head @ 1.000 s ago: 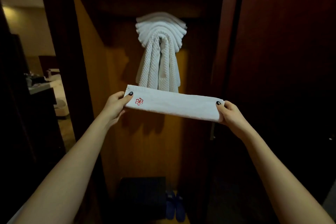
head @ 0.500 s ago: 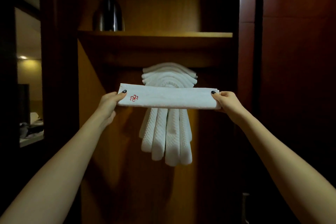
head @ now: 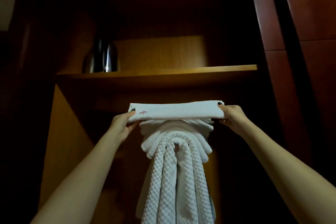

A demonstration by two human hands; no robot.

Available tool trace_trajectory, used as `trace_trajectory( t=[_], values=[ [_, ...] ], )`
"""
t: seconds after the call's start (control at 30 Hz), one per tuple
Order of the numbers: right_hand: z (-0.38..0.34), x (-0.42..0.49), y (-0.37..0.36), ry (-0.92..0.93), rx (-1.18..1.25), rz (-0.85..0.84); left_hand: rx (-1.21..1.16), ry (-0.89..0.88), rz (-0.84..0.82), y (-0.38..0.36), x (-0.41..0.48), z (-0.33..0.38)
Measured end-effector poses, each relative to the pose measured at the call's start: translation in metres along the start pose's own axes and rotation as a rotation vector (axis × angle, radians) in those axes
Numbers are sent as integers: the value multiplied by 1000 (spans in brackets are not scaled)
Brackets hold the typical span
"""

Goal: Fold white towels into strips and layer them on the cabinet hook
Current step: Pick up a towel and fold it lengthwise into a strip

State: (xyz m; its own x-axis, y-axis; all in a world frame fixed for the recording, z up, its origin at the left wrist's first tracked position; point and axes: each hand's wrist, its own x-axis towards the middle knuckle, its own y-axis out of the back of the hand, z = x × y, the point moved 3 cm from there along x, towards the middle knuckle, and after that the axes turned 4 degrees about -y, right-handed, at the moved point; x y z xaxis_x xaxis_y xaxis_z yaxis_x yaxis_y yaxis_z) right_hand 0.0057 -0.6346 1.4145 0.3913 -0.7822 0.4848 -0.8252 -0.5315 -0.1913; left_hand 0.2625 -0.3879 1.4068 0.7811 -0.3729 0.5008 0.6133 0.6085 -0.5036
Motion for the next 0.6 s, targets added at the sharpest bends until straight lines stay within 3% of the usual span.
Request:
trace_trajectory(
  t=[0.37, 0.47, 0.6],
  values=[
    [69, 24, -8, -163, -159, 63, 60, 114, -46, 31, 34, -55],
    [88, 10, -9, -237, -52, 32, -14, 173, -28, 32, 24, -64],
    [106, -11, -17, -272, 11, -35, 61, 233, -115, 38, 5, -73]
  ],
)
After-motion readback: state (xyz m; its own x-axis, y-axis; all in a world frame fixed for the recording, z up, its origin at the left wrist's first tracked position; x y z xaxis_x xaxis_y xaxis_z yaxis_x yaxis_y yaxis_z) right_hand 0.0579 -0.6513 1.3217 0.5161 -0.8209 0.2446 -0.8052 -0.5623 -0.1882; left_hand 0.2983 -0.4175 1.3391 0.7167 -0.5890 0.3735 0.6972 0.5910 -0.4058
